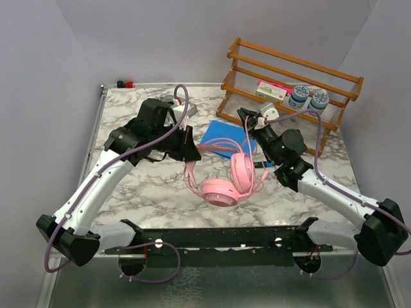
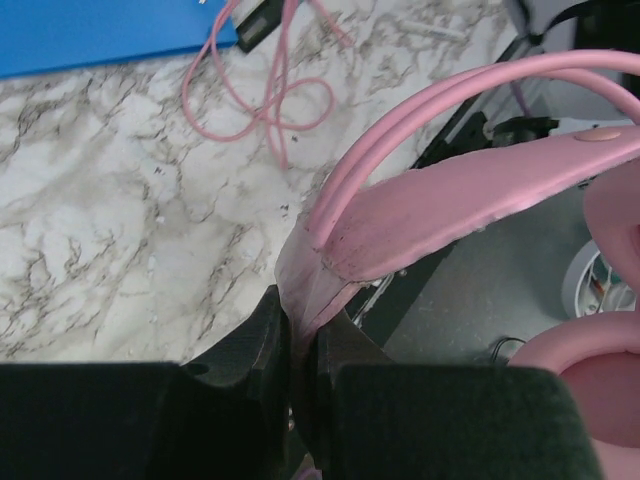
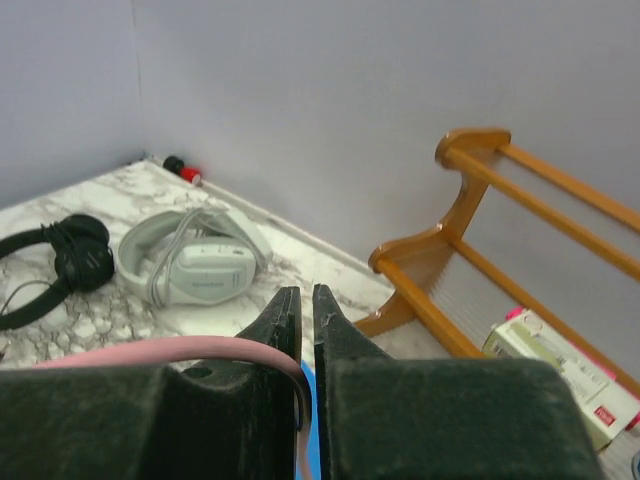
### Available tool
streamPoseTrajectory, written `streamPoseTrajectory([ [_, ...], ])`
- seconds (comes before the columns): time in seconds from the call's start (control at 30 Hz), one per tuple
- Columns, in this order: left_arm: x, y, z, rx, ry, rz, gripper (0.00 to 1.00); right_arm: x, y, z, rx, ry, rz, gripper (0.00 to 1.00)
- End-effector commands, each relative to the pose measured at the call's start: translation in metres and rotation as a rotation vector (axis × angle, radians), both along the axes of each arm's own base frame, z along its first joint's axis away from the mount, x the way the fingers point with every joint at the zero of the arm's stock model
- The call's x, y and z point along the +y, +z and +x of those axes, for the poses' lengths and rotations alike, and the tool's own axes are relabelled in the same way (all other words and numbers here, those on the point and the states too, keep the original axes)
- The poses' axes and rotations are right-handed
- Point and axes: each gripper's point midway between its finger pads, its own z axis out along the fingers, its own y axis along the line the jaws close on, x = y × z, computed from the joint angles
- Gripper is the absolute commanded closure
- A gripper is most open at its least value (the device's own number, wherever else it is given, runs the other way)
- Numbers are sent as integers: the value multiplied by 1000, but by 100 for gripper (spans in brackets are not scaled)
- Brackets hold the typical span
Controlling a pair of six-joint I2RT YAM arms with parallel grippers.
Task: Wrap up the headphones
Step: Wrap the headphones cable around the headphones.
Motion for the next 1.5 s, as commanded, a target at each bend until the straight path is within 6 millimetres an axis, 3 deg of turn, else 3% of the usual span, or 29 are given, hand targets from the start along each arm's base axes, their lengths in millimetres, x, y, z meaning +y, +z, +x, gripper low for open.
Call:
streamPoseTrajectory([
  [0.0, -20, 91, -22, -76, -98, -272, 100, 4, -28, 0, 56, 70, 61, 83],
  [0.07, -27, 110, -26, -50, -124, -342, 100, 6, -45, -5, 74, 113, 100, 76],
  [0.2, -40, 156, -28, -6, -129, -556, 100, 26, -69, -17, 124, 249, 126, 75],
  [0.37, -44, 194, -8, -16, -41, -692, 100, 59, -88, -42, 235, 485, 160, 75],
  [0.57, -44, 206, 22, -17, 107, -759, 100, 81, -90, -78, 327, 730, 239, 77],
  [0.8, -42, 215, 50, 50, 228, -830, 100, 111, -107, -111, 453, 837, 243, 84],
  [0.9, -26, 204, 79, 39, 437, -796, 100, 124, -113, -131, 485, 883, 233, 84],
  [0.97, 4, 193, 108, -46, 684, -736, 100, 133, -115, -146, 507, 909, 221, 84],
  [1.07, 54, 171, 134, -170, 984, -616, 100, 154, -124, -165, 590, 920, 161, 88],
  [1.23, 126, 123, 154, -327, 1335, -347, 100, 175, -125, -180, 715, 887, 92, 90],
  [1.33, 155, 89, 157, -359, 1470, -151, 100, 176, -125, -180, 800, 853, 76, 90],
  [1.47, 176, 63, 159, -375, 1561, 60, 100, 174, -125, -181, 883, 804, 21, 92],
])
